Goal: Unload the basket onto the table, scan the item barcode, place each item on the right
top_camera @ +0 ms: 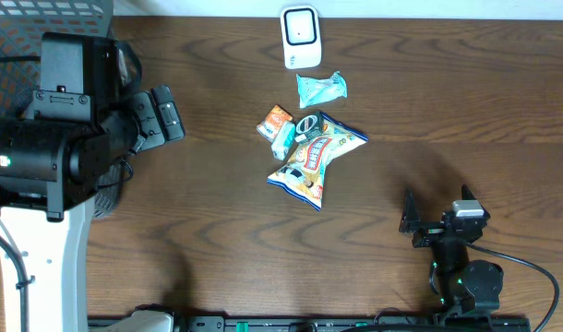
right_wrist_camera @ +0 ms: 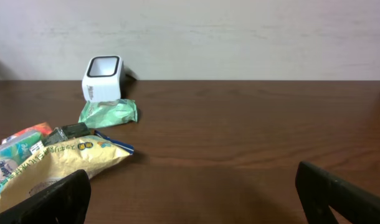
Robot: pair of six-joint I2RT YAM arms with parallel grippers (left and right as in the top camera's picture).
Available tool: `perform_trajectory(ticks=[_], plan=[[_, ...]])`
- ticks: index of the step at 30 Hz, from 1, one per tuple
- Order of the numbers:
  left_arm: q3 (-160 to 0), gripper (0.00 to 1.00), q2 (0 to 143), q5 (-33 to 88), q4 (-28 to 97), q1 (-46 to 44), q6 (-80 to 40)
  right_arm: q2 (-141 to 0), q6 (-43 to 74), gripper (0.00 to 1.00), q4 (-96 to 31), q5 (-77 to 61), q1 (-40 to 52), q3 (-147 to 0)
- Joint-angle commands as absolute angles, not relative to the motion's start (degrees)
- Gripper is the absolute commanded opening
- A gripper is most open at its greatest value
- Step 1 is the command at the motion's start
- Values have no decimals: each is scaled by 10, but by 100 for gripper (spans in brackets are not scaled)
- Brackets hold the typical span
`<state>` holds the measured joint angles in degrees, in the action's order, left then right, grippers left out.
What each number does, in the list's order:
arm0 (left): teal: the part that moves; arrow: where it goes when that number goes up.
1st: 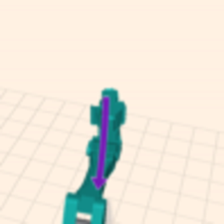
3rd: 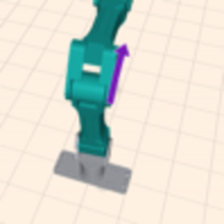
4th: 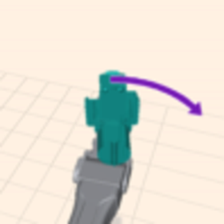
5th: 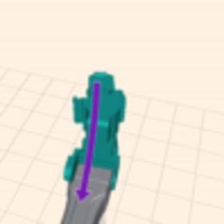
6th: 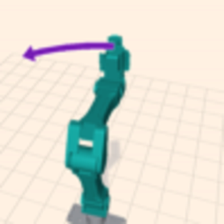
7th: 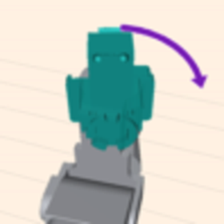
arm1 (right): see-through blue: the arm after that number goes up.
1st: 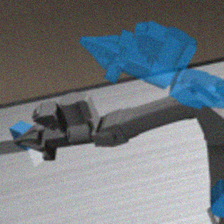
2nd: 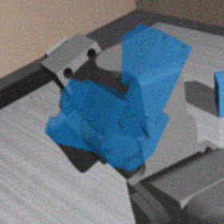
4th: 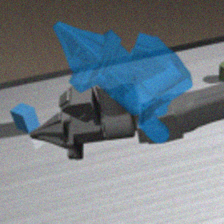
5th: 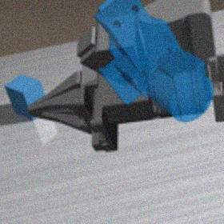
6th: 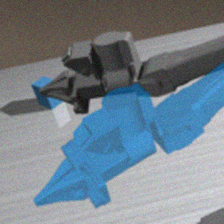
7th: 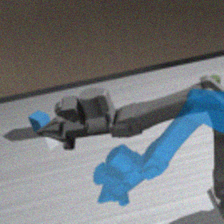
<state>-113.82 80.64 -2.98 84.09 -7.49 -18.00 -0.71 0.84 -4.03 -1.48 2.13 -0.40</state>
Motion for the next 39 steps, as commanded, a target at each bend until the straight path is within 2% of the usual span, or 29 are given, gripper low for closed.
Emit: perform_trajectory(ticks=[1, 9, 22, 30, 39], plan=[[-1134, 98, 814, 20, 848, -72, -151, -4, 14, 99, -43, -12, 23, -3], [-1118, 98, 829, 177, 873, -79, -47, -4, 14, 99, -43, -12, 23, -3], [-1043, 98, 870, 168, 843, -190, -50, -4, 14, 99, -43, -12, 23, -3], [-1042, 98, 911, 79, 830, -272, -113, -4, 14, 99, -43, -12, 23, -3], [-1042, 98, 945, 63, 809, -319, -132, -4, 14, 99, -43, -12, 23, -3]])
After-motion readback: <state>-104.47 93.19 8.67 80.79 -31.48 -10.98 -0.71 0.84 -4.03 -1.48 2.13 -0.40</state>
